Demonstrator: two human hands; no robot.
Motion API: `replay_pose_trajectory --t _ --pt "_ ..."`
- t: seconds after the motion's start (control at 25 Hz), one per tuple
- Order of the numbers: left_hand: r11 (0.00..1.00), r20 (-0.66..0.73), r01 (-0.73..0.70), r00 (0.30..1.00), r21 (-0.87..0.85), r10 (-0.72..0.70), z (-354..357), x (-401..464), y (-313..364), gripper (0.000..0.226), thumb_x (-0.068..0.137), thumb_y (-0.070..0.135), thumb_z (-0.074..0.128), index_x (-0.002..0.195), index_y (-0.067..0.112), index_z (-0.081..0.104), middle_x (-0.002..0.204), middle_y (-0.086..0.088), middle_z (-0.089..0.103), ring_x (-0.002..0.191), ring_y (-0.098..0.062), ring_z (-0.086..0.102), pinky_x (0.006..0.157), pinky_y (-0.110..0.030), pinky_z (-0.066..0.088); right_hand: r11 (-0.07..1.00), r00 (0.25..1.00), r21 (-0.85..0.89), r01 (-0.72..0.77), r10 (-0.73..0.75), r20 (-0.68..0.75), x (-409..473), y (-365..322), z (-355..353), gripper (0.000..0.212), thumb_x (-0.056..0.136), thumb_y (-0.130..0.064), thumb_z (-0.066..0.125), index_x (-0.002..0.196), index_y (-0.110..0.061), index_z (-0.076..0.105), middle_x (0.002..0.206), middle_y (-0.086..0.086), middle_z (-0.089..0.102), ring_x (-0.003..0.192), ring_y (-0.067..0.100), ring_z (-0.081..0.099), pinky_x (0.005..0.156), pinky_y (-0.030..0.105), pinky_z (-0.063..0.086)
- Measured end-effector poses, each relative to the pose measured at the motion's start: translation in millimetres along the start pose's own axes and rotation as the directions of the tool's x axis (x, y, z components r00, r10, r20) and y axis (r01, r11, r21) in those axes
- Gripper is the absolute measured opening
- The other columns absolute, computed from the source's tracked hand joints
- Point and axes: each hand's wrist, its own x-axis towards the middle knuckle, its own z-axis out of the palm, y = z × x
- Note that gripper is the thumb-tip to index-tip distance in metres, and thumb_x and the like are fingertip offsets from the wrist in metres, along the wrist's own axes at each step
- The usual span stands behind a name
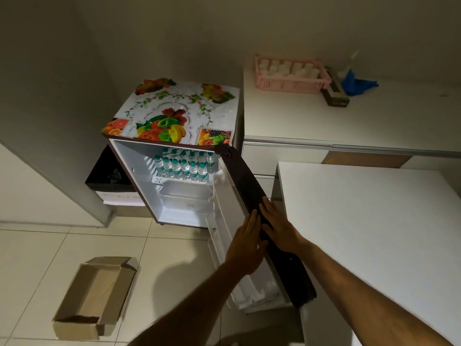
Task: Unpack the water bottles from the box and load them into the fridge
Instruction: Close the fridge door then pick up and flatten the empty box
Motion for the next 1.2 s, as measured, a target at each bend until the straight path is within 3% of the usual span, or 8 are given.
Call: replay_pose_trajectory --t 0.12,0.28,0.4,0.52,0.64,0.76,0.96,1.2 --pt "0.999 0.025 -0.025 0.999 0.039 0.024 -20 -14 -20 0.075 0.102 0.042 0.042 0.159 0.023 -0.004 0.166 0.006 -0.008 0.152 -0.011 -0.012 0.123 -0.037 0.006 0.994 1.000 -0.106 -0.005 0.008 0.025 0 -23 11 0.068 0.104 -0.054 0.014 0.157 -0.011 0.013 0.166 0.005 -0.001 0.153 0.025 -0.006 0.125 0.045 0.007" --pt "0.996 0.089 -0.041 0.995 0.076 0.034 -53 -33 -44 0.081 0.099 0.046 0.047 0.158 0.024 -0.004 0.166 0.007 -0.008 0.151 -0.010 -0.013 0.121 -0.037 0.001 0.921 0.996 -0.386 0.049 -0.018 0.083 -1 -61 25 0.060 0.107 -0.043 0.012 0.155 -0.008 0.022 0.164 0.012 0.017 0.152 0.035 0.011 0.119 0.053 0.015" --pt "0.997 0.111 -0.047 0.993 0.056 0.041 -75 -47 -65 0.080 0.100 0.042 0.049 0.159 0.024 -0.002 0.166 0.007 -0.005 0.149 -0.007 -0.013 0.123 -0.041 0.005 0.913 0.994 -0.406 0.026 0.020 0.109 6 -91 44 0.065 0.105 -0.043 0.001 0.153 -0.006 0.025 0.162 0.016 0.022 0.151 0.037 0.013 0.118 0.050 0.015" --pt "0.997 0.135 -0.067 0.989 0.048 0.060 -98 -60 -90 0.080 0.100 0.042 0.049 0.159 0.022 0.000 0.167 0.005 -0.002 0.147 -0.006 -0.012 0.124 -0.044 0.009 0.972 0.996 -0.228 -0.056 0.072 0.060 21 -123 61 0.086 0.095 -0.057 -0.012 0.155 -0.009 0.027 0.164 0.012 0.019 0.154 0.026 0.005 0.124 0.043 0.005" --pt "0.995 0.161 -0.095 0.983 0.038 0.087 -123 -70 -114 0.090 0.095 0.052 0.054 0.160 0.023 0.000 0.167 0.004 0.001 0.150 -0.010 -0.005 0.123 -0.044 0.016 0.969 0.996 -0.239 -0.060 0.074 0.051 33 -155 72 0.070 0.100 -0.051 0.013 0.157 -0.010 0.020 0.166 0.008 0.009 0.153 0.024 -0.010 0.124 0.051 0.010" --pt "0.993 0.194 -0.110 0.976 0.038 0.101 -151 -77 -138 0.098 0.089 0.055 0.061 0.160 0.024 0.000 0.167 0.004 0.007 0.152 -0.020 0.008 0.118 -0.044 0.023 0.962 0.992 -0.260 -0.079 0.102 0.077 48 -186 76 0.070 0.102 -0.051 0.028 0.159 -0.015 0.006 0.166 0.000 -0.009 0.151 0.022 -0.018 0.124 0.046 -0.002" --pt "0.991 0.234 -0.136 0.963 0.011 0.130 -195 -89 -184 0.089 0.093 0.037 0.063 0.160 0.020 0.008 0.166 0.001 0.015 0.145 -0.024 0.032 0.115 -0.039 0.032 0.949 0.989 -0.304 -0.082 0.115 0.091 84 -229 92 0.068 0.102 -0.051 0.027 0.159 -0.023 0.003 0.166 -0.002 -0.009 0.153 0.022 -0.011 0.121 0.041 -0.009" --pt "1.000 0.201 0.007 0.979 -0.030 -0.001 -243 -99 -222 0.066 0.101 0.042 0.049 0.156 0.018 0.022 0.157 -0.005 0.038 0.136 -0.022 0.043 0.099 -0.020 0.027 0.944 0.973 -0.320 -0.077 0.141 0.182 129 -267 104 0.066 0.102 -0.059 0.017 0.158 -0.032 -0.005 0.163 -0.002 -0.019 0.151 0.025 -0.019 0.120 0.043 -0.012"
